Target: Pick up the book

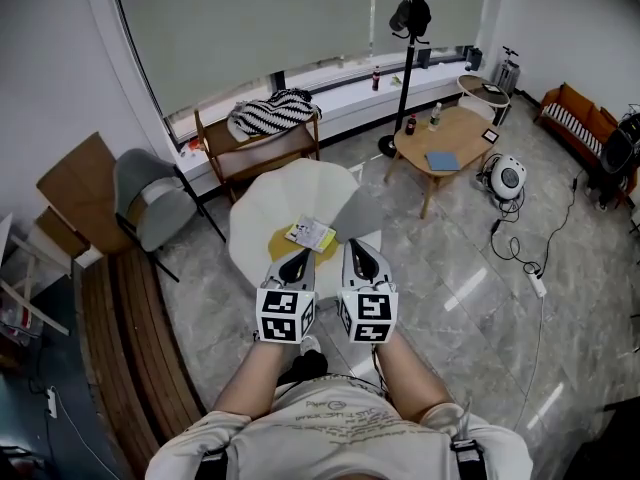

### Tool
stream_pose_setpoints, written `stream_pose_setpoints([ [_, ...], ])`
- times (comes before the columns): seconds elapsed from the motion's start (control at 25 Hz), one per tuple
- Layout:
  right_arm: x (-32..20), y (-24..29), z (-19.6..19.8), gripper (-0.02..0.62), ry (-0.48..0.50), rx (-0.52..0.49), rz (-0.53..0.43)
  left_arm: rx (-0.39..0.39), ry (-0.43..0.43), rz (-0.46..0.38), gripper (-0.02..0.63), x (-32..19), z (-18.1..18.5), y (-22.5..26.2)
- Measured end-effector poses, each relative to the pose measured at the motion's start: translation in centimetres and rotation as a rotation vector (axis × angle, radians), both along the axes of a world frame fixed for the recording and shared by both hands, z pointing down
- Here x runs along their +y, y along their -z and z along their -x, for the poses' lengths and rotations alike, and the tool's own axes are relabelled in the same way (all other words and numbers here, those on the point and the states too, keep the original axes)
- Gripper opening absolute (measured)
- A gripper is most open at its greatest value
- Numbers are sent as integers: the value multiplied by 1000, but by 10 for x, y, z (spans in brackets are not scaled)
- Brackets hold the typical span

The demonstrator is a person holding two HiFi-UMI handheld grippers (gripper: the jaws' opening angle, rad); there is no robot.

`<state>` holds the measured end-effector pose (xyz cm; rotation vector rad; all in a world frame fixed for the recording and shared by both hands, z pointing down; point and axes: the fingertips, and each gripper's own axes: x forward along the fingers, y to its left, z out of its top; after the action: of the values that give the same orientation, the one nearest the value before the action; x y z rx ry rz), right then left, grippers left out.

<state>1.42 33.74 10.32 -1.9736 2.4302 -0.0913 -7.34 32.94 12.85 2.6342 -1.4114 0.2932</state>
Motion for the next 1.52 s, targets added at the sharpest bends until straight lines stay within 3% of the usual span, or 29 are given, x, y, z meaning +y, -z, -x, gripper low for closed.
stream_pose_setpoints([
  [0.8,-105,-7,-26,26,-28,47,-4,46,-47,1,12,-114,-36,-9],
  [1.52,-252,-15,-5,26,-53,70,23,50,-80,46,11,-263,-17,-18],
])
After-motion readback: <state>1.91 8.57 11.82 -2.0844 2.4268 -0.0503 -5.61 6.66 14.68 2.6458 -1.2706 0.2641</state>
